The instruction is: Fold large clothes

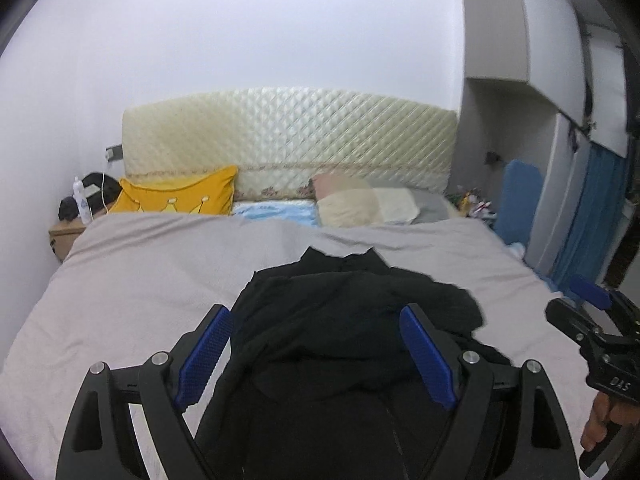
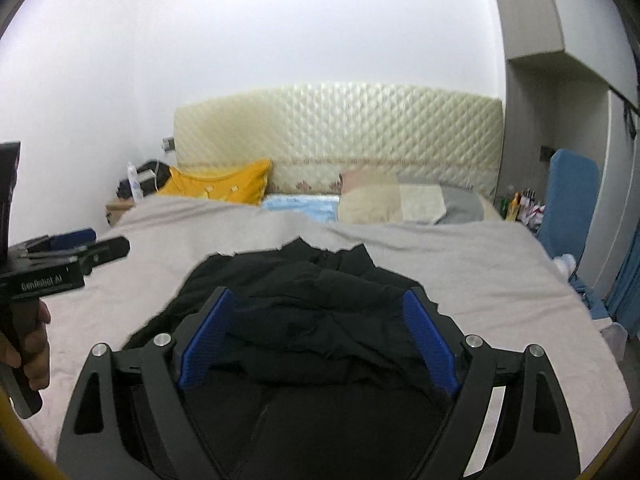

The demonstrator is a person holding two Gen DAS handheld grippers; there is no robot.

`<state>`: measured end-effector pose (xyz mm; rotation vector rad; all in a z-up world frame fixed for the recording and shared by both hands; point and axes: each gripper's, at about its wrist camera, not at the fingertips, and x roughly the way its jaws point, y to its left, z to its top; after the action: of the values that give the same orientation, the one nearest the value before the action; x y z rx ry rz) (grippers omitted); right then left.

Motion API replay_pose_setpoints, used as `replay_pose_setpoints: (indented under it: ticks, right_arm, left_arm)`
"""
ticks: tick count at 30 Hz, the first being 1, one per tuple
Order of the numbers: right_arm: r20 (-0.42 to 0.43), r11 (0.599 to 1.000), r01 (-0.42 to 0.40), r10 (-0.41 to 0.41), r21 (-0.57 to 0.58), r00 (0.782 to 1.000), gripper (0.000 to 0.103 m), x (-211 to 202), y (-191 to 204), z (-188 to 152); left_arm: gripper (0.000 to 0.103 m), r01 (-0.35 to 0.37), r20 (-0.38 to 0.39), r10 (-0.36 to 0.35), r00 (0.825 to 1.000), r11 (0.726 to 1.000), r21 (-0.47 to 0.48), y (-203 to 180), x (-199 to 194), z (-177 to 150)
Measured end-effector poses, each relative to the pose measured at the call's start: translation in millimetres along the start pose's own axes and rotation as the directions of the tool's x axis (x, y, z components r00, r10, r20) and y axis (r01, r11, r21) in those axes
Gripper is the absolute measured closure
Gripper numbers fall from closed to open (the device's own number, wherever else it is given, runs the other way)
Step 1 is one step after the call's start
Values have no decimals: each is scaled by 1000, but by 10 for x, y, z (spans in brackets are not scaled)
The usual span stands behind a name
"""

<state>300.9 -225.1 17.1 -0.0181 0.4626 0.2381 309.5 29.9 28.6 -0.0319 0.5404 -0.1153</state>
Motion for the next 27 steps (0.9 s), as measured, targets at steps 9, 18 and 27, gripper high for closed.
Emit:
replay_pose_setpoints:
  ticks: [9, 18, 27]
  right_arm:
    - [29, 999, -34, 35, -34, 999, 0, -918, 167, -266]
    - [-2, 996, -86, 86, -17, 996, 0, -1345, 153, -887]
    - [-124, 999, -20, 23, 30, 992, 0, -971, -325, -1460]
  left_arm:
    - [8, 110, 26, -111, 993, 993, 49, -313, -1033, -479]
    - [8, 88, -54, -87, 995, 996, 14, -346, -1210, -1230]
    - [8, 47, -106, -44, 993, 999, 26, -426, -830, -1659]
